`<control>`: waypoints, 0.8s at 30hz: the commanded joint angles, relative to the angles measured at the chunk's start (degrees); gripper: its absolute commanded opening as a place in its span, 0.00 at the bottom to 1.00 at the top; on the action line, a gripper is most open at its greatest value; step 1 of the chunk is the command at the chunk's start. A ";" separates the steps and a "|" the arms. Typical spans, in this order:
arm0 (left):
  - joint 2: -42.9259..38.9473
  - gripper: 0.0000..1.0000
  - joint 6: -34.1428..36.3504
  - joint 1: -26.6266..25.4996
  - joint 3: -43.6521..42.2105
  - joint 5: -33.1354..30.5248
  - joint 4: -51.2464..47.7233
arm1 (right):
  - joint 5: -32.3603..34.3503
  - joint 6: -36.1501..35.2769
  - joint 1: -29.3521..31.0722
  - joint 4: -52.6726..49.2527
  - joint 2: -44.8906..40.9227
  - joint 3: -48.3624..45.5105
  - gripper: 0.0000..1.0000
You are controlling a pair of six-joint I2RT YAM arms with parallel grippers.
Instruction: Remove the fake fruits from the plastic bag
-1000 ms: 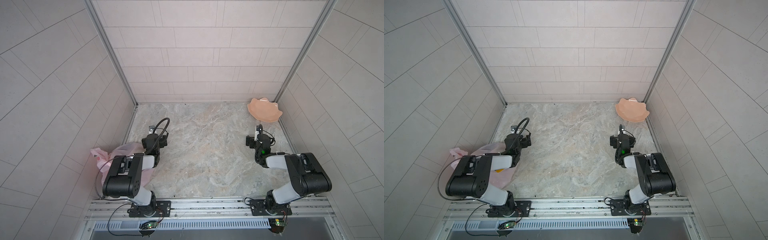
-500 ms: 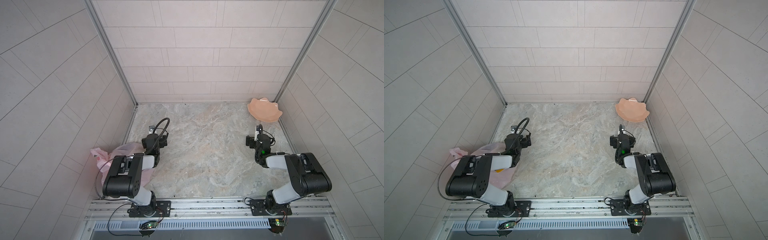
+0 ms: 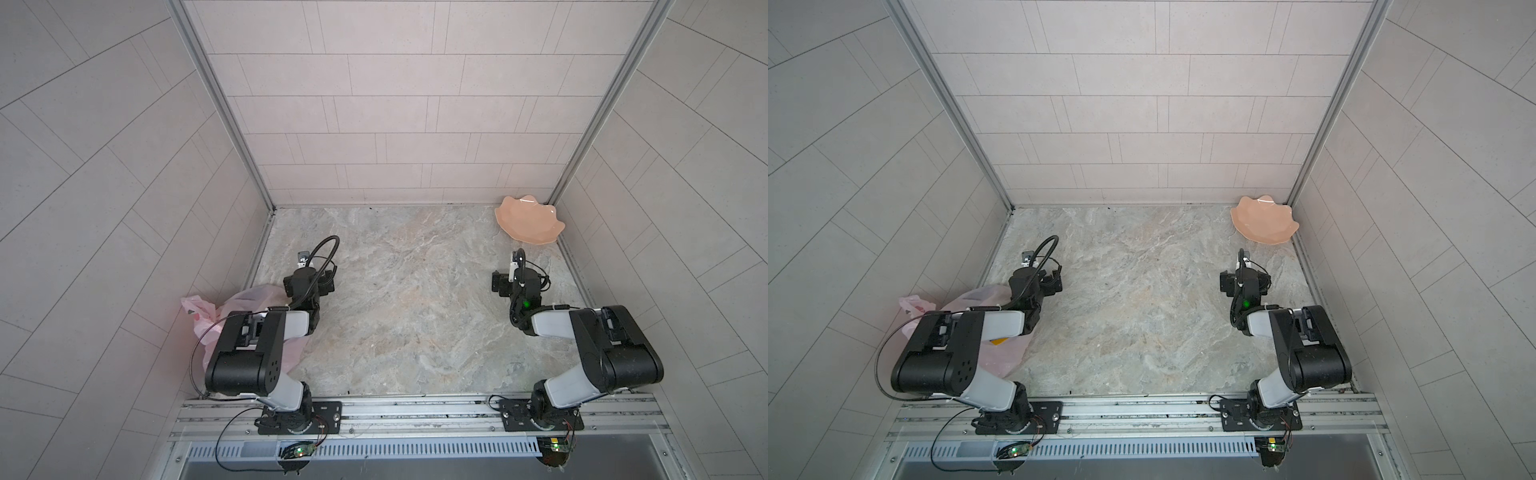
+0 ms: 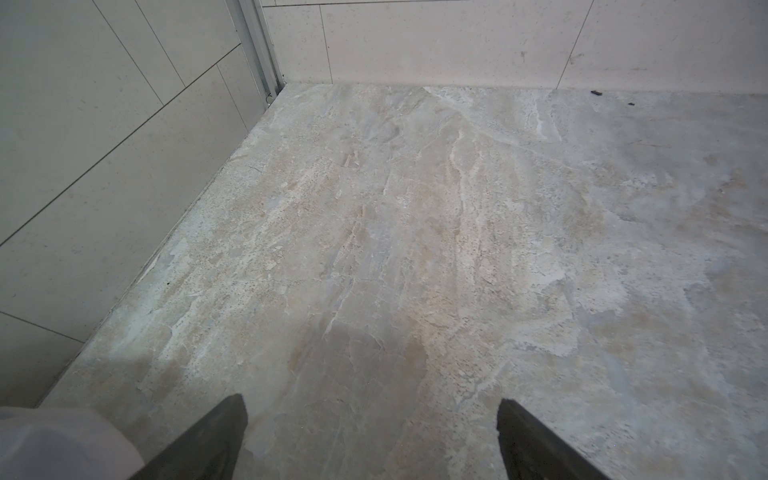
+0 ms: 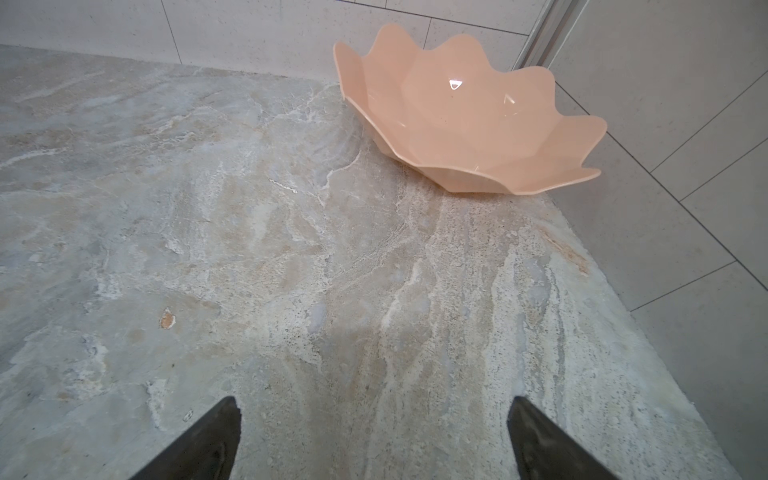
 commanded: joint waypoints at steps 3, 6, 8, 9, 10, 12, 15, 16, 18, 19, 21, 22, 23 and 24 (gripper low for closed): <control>-5.15 1.00 4.93 -4.42 4.01 -2.05 -8.64 | -1.35 -2.44 0.92 -2.82 -5.37 0.32 0.99; -10.34 1.00 7.90 -9.48 3.81 -8.07 -11.34 | -0.08 -3.15 2.24 -9.15 -11.94 1.32 0.99; -14.24 1.00 7.42 -12.21 4.94 -11.69 -14.88 | 1.01 -3.08 3.47 -12.62 -16.77 1.94 0.99; -16.34 1.00 6.37 -13.58 5.57 -12.63 -16.58 | 1.04 -2.71 3.88 -14.92 -19.56 2.53 0.99; -18.27 1.00 5.47 -14.98 6.25 -13.63 -17.89 | 1.00 -2.18 4.41 -16.93 -22.21 3.10 0.99; -21.74 1.00 2.90 -17.98 8.24 -16.18 -21.05 | 0.08 -1.10 5.76 -20.23 -27.22 4.23 0.99; -25.34 1.00 -4.85 -20.72 15.20 -17.09 -32.67 | -0.40 4.41 6.56 -28.11 -34.55 7.98 0.99; -26.09 1.00 -9.13 -21.17 18.34 -17.25 -38.24 | -0.03 7.17 6.55 -31.38 -36.74 9.58 0.99; -26.71 1.00 -17.43 -21.34 25.10 -16.26 -49.37 | -0.28 11.02 6.47 -38.78 -40.14 14.25 0.99; -26.79 1.00 -21.83 -21.33 28.55 -15.64 -55.07 | -0.42 12.89 6.49 -43.19 -41.59 16.69 0.99; -26.37 1.00 -27.49 -21.34 35.60 -14.91 -66.46 | -0.01 16.89 6.43 -52.06 -43.66 21.05 0.99; -26.05 1.00 -30.96 -21.25 38.79 -16.02 -72.74 | -0.11 18.12 6.32 -55.93 -44.45 22.77 0.99; -25.62 1.00 -36.30 -21.19 42.54 -18.94 -80.39 | -0.11 19.64 6.15 -60.00 -45.44 24.29 0.99; -25.49 1.00 -38.52 -20.95 45.10 -20.15 -86.23 | 0.03 21.41 6.16 -63.45 -46.38 25.35 0.99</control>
